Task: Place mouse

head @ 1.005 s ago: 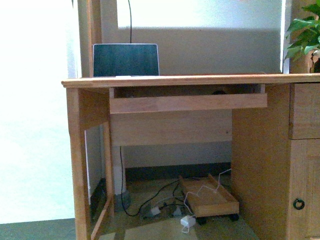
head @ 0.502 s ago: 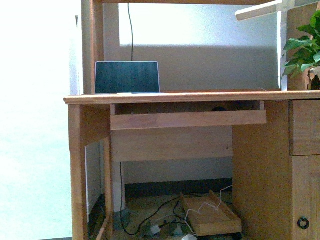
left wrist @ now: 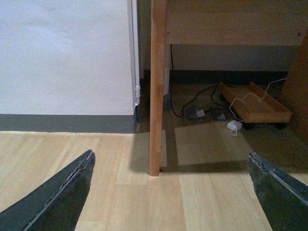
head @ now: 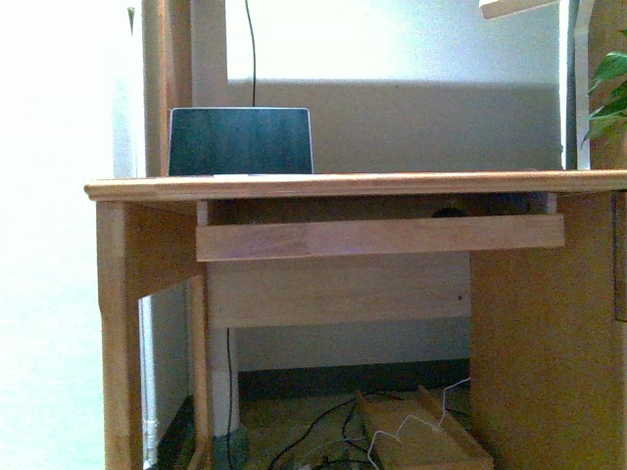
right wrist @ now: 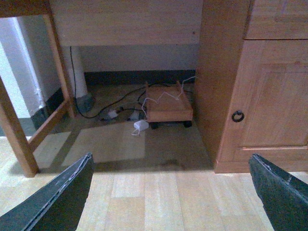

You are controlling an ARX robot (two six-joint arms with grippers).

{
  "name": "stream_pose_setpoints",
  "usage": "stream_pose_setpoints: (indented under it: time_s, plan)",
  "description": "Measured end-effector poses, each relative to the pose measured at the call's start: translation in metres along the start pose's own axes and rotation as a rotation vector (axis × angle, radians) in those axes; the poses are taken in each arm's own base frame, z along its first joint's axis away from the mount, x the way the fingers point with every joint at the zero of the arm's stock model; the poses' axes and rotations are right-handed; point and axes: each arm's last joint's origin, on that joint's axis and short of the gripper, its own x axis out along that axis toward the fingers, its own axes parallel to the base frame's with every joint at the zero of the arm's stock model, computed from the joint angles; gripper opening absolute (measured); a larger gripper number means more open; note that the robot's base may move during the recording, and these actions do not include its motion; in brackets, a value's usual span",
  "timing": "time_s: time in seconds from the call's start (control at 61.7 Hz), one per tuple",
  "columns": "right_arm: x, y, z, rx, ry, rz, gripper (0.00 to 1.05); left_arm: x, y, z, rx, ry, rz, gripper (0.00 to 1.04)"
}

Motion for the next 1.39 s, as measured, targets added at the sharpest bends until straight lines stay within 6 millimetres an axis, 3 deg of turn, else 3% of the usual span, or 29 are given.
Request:
stream_pose_setpoints:
  time_s: [1.394]
  plan:
    - [0.0000, 0.0000, 0.0000, 0.000, 0.000, 0.001, 0.97, 0.0000, 0.0000, 0.0000, 0.000, 0.000, 0.000, 0.97]
